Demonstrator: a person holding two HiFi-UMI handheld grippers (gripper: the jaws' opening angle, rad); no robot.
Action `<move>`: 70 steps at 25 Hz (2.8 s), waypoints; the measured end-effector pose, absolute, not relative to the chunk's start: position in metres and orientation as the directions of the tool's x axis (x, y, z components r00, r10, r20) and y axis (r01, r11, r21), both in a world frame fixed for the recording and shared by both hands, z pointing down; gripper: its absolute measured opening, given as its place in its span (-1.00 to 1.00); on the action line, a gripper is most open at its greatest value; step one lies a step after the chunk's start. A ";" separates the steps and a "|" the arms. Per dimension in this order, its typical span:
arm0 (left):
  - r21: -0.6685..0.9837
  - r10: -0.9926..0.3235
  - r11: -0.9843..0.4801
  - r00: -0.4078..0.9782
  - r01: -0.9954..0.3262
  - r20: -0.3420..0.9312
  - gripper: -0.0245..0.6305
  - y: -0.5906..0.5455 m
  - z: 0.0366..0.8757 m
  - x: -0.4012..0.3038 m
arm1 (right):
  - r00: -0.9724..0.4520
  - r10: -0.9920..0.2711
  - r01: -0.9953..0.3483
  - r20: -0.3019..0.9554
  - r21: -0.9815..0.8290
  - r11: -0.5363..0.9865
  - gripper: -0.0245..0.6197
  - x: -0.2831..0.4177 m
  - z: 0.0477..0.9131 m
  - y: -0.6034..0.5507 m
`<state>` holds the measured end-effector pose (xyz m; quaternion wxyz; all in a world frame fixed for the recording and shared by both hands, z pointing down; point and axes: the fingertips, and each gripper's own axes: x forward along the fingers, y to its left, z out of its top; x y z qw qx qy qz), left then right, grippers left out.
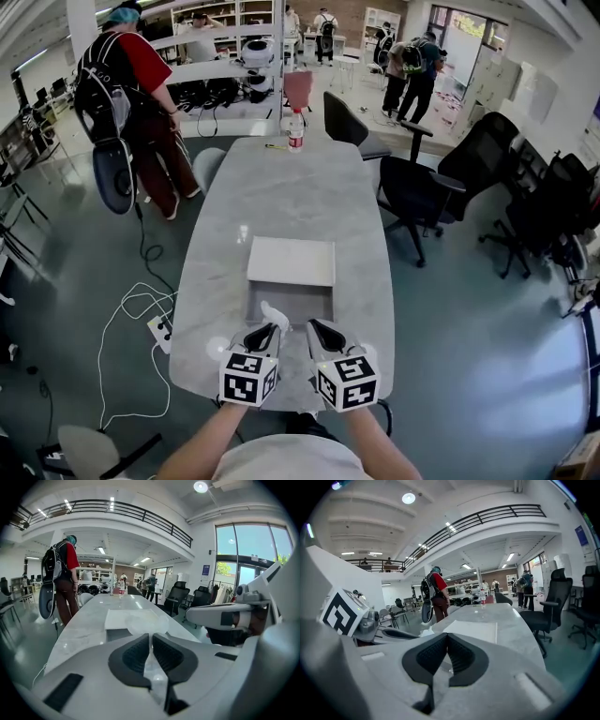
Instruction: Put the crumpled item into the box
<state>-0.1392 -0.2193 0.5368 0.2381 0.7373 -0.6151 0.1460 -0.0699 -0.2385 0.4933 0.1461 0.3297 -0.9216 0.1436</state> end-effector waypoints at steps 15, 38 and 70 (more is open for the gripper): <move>0.085 -0.802 -0.060 0.099 -0.995 0.588 -0.84 -0.269 0.556 -0.130 | -0.805 -0.469 -0.563 0.363 -0.220 0.796 -0.91 -0.066 0.504 -0.296; -0.010 -0.655 -0.373 0.255 -0.928 0.711 -0.84 -0.310 0.604 -0.144 | -0.687 -0.597 -0.708 0.415 -0.201 0.677 -0.91 -0.074 0.521 -0.309; -0.065 -0.400 -0.696 0.312 -0.715 0.862 -0.83 -0.322 0.662 -0.111 | -0.569 -0.697 -0.816 0.436 -0.194 0.545 -0.91 -0.023 0.530 -0.289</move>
